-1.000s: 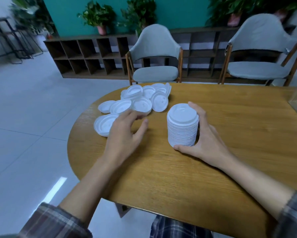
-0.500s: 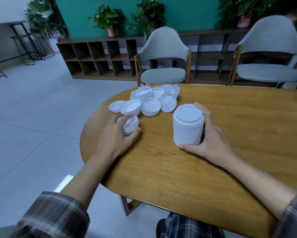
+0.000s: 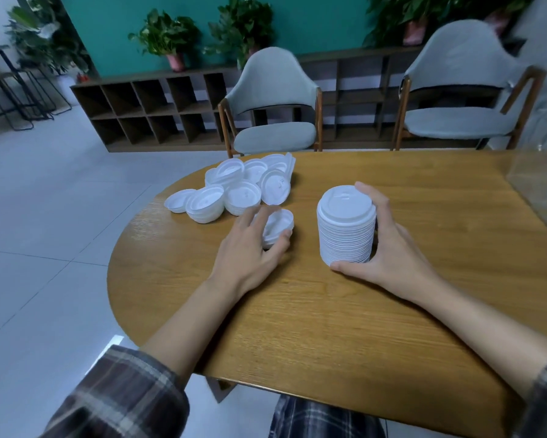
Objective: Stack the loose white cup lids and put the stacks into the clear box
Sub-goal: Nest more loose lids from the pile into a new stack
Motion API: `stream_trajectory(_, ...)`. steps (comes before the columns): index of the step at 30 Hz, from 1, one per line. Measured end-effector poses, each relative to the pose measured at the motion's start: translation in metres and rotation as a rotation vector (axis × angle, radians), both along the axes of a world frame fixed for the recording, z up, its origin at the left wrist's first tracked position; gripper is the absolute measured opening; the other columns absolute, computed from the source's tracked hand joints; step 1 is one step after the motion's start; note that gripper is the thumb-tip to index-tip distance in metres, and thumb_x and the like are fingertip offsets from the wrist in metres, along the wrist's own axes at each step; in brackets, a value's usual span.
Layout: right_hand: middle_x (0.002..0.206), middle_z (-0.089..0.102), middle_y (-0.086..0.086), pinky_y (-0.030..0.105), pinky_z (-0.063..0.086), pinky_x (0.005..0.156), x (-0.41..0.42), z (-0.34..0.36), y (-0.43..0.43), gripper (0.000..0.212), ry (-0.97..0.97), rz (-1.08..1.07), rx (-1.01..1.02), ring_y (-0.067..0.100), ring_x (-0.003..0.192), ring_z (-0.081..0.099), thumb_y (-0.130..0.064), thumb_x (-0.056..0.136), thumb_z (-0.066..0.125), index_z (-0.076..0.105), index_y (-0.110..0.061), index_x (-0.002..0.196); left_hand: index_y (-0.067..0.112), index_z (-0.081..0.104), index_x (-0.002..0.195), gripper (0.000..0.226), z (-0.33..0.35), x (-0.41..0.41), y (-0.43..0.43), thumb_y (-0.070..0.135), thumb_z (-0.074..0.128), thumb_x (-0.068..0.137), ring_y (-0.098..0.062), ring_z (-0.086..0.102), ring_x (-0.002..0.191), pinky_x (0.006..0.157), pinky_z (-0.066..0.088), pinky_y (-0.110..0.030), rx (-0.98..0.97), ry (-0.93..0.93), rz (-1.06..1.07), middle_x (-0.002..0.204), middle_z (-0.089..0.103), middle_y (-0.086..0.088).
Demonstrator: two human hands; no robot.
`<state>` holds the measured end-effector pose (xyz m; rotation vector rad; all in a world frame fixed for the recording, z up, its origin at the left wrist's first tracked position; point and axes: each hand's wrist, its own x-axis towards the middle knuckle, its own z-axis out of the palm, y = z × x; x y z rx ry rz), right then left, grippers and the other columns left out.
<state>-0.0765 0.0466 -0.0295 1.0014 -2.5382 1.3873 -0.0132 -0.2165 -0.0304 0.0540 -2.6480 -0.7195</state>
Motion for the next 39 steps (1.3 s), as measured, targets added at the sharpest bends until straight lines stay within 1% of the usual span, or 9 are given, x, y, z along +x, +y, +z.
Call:
stream_trajectory(5,0.138,0.030,-0.050,-0.008,0.025,0.091,-0.006,0.001,0.037,0.126,-0.006,-0.065,0.012,-0.037,0.111,0.036,-0.028,0.064,0.100,0.014,-0.055,0.152,0.032,0.052,0.126,0.035,-0.001,-0.030,0.043,0.055,0.056,0.100,-0.010,0.053,0.113,0.090,0.049,-0.039,0.026,0.023,-0.076,0.129,0.052,0.014)
stream_trajectory(8,0.139,0.031,-0.049,-0.008,0.026,0.090,-0.012,0.003,0.055,0.125,-0.014,-0.095,0.017,-0.036,0.111,0.038,-0.028,0.064,0.100,0.014,-0.054,0.152,0.030,0.053,0.116,0.031,0.000,-0.049,0.063,0.051,0.065,0.096,-0.003,0.047,0.096,0.099,0.047,-0.045,0.072,0.058,-0.088,0.117,0.057,0.014)
stream_trajectory(11,0.147,0.029,-0.046,-0.008,0.025,0.092,-0.017,0.003,0.067,0.127,-0.018,-0.117,0.023,-0.036,0.114,0.036,-0.029,0.064,0.100,0.014,-0.054,0.153,0.035,0.053,0.112,0.036,0.001,-0.067,0.076,0.048,0.073,0.085,0.012,0.046,0.107,0.116,0.031,-0.056,0.172,0.114,-0.066,0.118,0.058,0.020)
stream_trajectory(14,0.141,0.034,-0.046,-0.008,0.026,0.090,-0.022,0.001,0.070,0.128,-0.022,-0.124,0.027,-0.035,0.112,0.038,-0.028,0.063,0.100,0.013,-0.054,0.154,0.038,0.056,0.120,0.046,0.006,-0.075,0.082,0.045,0.078,0.080,0.006,0.049,0.123,0.119,0.028,-0.061,0.224,0.129,-0.083,0.125,0.058,0.023)
stream_trajectory(18,0.135,0.025,-0.060,-0.008,0.025,0.093,-0.026,0.000,0.070,0.127,-0.027,-0.116,0.031,-0.034,0.116,0.036,-0.030,0.064,0.099,0.012,-0.058,0.151,0.045,0.056,0.131,0.062,0.010,-0.076,0.077,0.047,0.087,0.077,-0.006,0.048,0.133,0.115,0.039,-0.051,0.259,0.132,-0.102,0.132,0.055,0.025)
stream_trajectory(23,0.141,0.019,-0.059,-0.009,0.023,0.094,-0.025,0.001,0.070,0.127,-0.017,-0.119,0.041,-0.035,0.118,0.032,-0.032,0.065,0.099,0.010,-0.061,0.150,0.046,0.055,0.139,0.069,0.011,-0.075,0.072,0.045,0.090,0.079,-0.006,0.047,0.135,0.117,0.039,-0.043,0.254,0.167,-0.134,0.134,0.053,0.022)
stream_trajectory(29,0.146,0.027,-0.049,-0.007,0.027,0.094,-0.023,0.001,0.068,0.127,-0.020,-0.135,0.054,-0.032,0.118,0.036,-0.034,0.065,0.098,0.007,-0.066,0.148,0.033,0.057,0.144,0.073,0.011,-0.077,0.066,0.020,0.086,0.078,0.000,0.049,0.129,0.107,0.029,-0.005,0.188,0.175,-0.201,0.132,0.049,0.006)
stream_trajectory(36,0.138,0.030,-0.051,-0.004,0.028,0.093,-0.021,0.003,0.065,0.125,-0.019,-0.139,0.042,-0.030,0.118,0.037,-0.046,0.064,0.096,0.006,-0.066,0.147,0.023,0.050,0.127,0.066,0.017,-0.073,0.067,0.017,0.087,0.074,-0.006,0.051,0.125,0.098,0.034,-0.008,0.245,0.204,-0.203,0.129,0.054,0.011)
stream_trajectory(39,0.138,0.032,-0.050,-0.005,0.026,0.094,-0.018,0.007,0.060,0.107,-0.009,-0.155,-0.012,-0.029,0.123,0.034,-0.059,0.068,0.087,0.012,-0.068,0.144,0.022,0.048,0.124,0.064,0.019,-0.073,0.068,0.016,0.089,0.075,-0.007,0.054,0.123,0.097,0.036,-0.009,0.296,0.204,-0.207,0.127,0.056,0.009)
